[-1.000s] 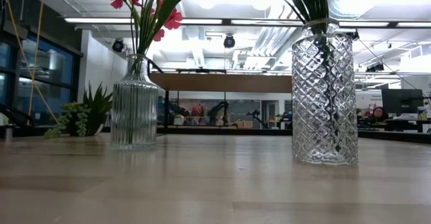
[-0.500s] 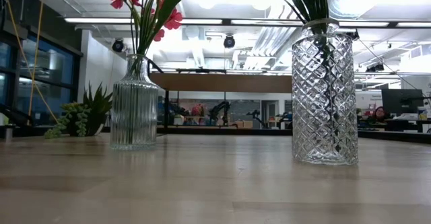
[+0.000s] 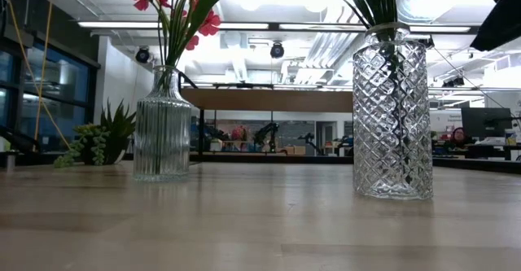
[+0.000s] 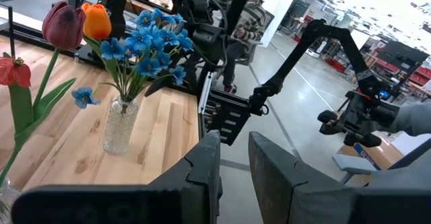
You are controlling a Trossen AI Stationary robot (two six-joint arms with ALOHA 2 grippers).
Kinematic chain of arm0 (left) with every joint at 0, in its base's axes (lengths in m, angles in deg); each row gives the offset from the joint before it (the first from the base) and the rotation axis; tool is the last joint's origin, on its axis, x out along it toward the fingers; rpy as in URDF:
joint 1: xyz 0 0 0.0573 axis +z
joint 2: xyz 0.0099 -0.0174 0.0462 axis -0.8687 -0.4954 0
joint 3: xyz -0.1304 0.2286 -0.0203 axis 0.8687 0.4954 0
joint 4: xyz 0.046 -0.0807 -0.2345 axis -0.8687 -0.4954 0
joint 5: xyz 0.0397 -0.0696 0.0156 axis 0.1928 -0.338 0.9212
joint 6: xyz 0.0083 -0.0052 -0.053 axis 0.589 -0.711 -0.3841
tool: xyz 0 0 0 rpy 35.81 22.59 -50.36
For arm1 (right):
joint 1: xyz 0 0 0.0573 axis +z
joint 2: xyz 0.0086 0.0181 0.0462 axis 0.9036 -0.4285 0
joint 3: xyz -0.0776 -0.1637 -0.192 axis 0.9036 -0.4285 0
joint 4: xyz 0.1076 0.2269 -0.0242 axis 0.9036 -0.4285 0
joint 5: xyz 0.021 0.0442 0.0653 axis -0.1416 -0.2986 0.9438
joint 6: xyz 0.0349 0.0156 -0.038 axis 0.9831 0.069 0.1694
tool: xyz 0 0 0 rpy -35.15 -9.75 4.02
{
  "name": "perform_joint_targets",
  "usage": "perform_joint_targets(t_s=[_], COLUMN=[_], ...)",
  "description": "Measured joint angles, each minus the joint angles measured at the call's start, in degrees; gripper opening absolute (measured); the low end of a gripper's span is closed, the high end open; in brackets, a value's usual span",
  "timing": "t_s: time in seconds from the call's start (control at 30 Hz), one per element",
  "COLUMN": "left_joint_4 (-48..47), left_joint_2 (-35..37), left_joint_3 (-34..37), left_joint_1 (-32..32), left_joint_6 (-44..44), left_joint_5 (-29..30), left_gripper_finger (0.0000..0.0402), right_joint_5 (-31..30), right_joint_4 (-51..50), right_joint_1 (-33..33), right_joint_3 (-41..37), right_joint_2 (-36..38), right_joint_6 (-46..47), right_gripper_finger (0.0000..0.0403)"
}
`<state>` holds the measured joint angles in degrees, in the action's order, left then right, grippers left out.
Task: Pick and place flowers into a vace then onto a shelf
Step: Put the right transparent vase with flowers on the shelf
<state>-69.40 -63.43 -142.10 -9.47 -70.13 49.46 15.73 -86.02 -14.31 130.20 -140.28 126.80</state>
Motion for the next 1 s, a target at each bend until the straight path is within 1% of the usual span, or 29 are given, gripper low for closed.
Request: perform_joint_targets(t_s=[0.17,0.27,0.53,0.7,0.8,1.0], left_joint_4=[0.24,0.24,0.24,0.23,0.22,0.22], left_joint_2=[0.00,0.00,0.00,0.00,0.00,0.00], left_joint_3=[0.00,0.00,0.00,0.00,0.00,0.00], left_joint_1=[0.00,0.00,0.00,0.00,0.00,-0.01], left_joint_6=[0.00,0.02,0.04,0.17,0.20,0.19], left_joint_5=[0.17,0.20,0.03,0.00,-0.02,-0.04], left_gripper_finger=[0.0113,0.0113,0.0113,0.0113,0.0113,0.0113], right_joint_5=[0.46,1.82,1.87,0.22,-0.96,-0.61], right_joint_4=[0.30,0.56,0.93,1.69,1.67,2.73], right_joint_1=[-0.01,-0.17,-0.81,-1.91,-2.80,-4.25], right_joint_3=[0.00,0.00,0.00,0.02,0.02,0.02], right_joint_2=[0.00,0.00,0.00,0.00,-0.02,-0.07], right_joint_6=[0.07,1.14,1.01,-1.47,-2.15,-3.24], right_gripper_finger=[0.0152,0.0155,0.0203,0.0227,0.0231,0.0232])
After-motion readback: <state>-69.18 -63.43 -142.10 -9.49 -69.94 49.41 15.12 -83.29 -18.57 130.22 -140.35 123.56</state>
